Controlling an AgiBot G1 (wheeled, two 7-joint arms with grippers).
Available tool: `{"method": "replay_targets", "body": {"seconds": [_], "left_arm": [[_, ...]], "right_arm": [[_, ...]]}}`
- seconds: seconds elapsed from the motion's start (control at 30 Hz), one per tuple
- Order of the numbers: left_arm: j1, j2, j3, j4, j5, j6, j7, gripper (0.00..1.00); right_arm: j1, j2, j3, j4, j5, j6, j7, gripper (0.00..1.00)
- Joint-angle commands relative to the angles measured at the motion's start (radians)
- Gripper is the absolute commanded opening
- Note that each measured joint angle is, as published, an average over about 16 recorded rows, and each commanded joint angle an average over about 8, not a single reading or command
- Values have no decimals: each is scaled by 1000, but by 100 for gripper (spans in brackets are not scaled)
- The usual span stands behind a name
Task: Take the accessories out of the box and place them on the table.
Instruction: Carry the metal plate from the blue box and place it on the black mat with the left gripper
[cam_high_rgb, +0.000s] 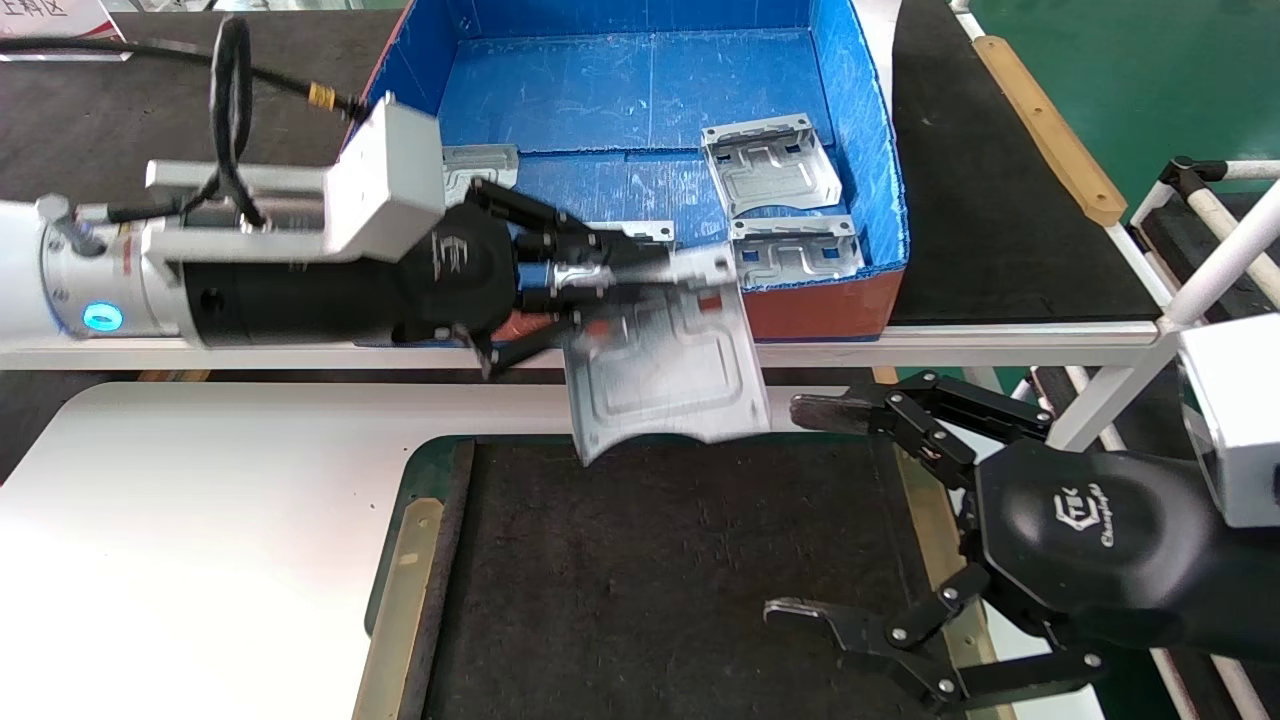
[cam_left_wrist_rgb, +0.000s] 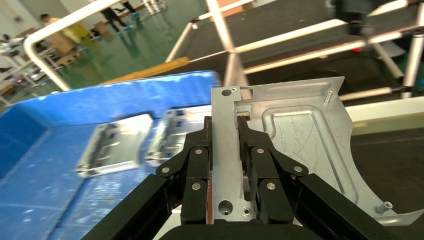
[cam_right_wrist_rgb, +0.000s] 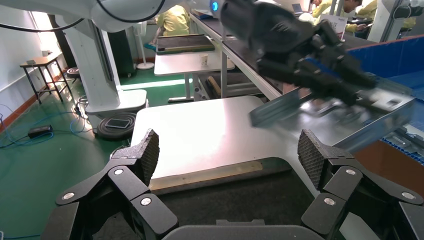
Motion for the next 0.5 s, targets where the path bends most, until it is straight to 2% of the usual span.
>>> {"method": "replay_targets", "body": {"seconds": [0.03, 0.3, 0.5], "left_arm": [[20, -18, -1, -48, -8, 11, -13, 0], [122, -40, 18, -186, 13, -46, -46, 0], [221, -18, 47, -280, 69, -137, -25, 0]], "right_arm": [[0, 0, 0, 0, 0, 0, 0, 100], [0, 0, 0, 0, 0, 0, 0, 100], [0, 0, 0, 0, 0, 0, 0, 100]]}}
